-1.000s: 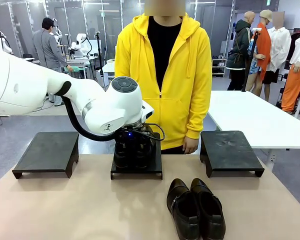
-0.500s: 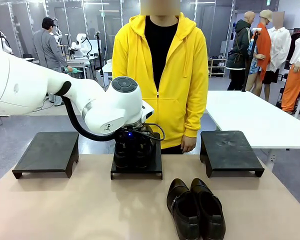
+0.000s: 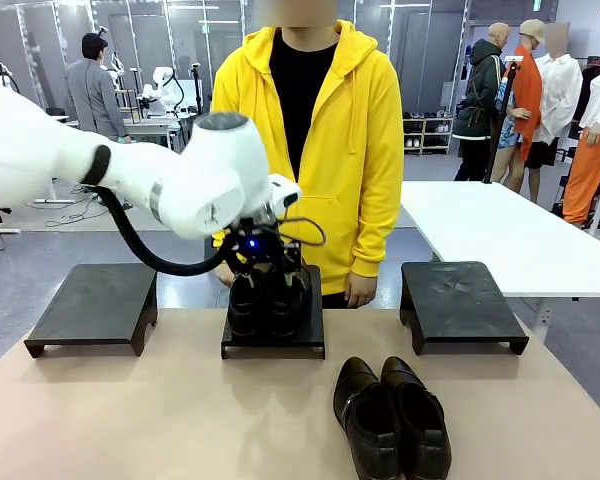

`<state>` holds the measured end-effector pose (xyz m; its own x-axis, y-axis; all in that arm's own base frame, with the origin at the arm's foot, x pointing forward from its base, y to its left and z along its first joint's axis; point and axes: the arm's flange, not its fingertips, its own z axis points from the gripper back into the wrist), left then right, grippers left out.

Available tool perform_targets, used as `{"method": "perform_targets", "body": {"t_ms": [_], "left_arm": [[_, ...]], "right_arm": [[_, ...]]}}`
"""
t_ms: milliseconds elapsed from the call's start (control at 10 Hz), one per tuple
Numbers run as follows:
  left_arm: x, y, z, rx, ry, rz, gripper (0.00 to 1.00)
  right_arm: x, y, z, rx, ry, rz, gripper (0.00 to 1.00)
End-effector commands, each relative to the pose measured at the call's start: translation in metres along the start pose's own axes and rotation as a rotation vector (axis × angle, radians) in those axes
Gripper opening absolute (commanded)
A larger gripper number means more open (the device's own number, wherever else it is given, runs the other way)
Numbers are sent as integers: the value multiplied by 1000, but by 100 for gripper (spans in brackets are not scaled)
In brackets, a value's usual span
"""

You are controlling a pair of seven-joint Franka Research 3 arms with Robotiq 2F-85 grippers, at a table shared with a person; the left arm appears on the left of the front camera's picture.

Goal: Place the shoes on the stand as instructed by the person.
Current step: Pick up another pair of Shoes and place it on the Shoes Stand indicated by the person.

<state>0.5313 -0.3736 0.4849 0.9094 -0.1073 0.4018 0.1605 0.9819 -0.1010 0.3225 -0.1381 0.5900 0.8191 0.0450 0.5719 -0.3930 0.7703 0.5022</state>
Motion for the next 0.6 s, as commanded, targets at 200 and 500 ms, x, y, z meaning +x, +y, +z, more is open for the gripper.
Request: {"method": "perform_targets", "body": {"t_ms": [200,500], "left_arm": [[-31,56,83,-134,116,39,73],[-79,121,125,-315,27,165,100]], "right_arm": [[0,-1,0,9,-7,15,100],[0,-1,0,9,-7,15,100]]}}
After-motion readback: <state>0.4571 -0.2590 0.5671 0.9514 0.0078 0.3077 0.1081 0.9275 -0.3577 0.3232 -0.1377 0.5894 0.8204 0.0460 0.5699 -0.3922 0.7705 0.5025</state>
